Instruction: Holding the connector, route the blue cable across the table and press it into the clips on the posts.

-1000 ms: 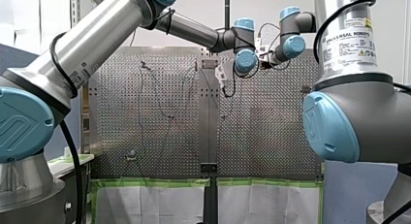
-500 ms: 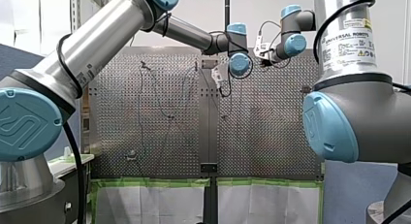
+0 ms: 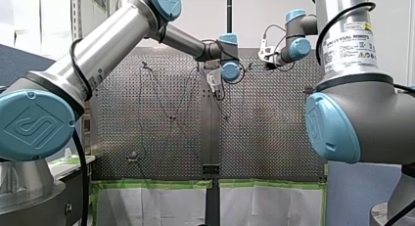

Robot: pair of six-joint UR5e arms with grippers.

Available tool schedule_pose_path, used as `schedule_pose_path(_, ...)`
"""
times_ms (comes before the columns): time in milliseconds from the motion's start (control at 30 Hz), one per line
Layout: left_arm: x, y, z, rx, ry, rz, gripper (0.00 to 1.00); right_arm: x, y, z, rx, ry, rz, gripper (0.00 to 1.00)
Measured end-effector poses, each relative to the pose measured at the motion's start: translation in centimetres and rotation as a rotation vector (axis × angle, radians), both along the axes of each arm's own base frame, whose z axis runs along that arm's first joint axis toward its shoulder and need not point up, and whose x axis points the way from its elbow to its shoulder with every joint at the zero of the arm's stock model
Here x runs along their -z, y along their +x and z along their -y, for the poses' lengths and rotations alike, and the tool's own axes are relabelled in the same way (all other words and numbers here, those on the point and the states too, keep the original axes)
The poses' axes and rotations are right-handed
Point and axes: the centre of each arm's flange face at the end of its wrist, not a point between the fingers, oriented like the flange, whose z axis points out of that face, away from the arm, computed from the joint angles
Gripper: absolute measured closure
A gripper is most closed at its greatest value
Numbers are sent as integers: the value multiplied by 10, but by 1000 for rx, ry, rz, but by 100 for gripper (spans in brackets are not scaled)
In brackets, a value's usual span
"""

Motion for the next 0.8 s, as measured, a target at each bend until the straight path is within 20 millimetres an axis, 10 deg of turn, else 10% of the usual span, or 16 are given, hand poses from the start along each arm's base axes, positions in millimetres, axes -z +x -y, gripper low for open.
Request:
schedule_pose_path(533,-1,1,-1,25,19,-14,100,-3,-10,10,6,-8,1,100)
schedule_pose_path(633,0,-2,2,41,23,-18,74,-3,-10,10,6,-8,0,100)
schedule_pose_path(700,0,-4,4,52,24,-19,38,-3,-10,10,6,-9,-1,100)
schedule_pose_path(733,0,-4,5,55,24,-20,38,-3,-10,10,6,-9,-1,100)
schedule_pose_path(800,0,-6,6,60,24,-21,0,-3,-10,10,6,-10,-1,100)
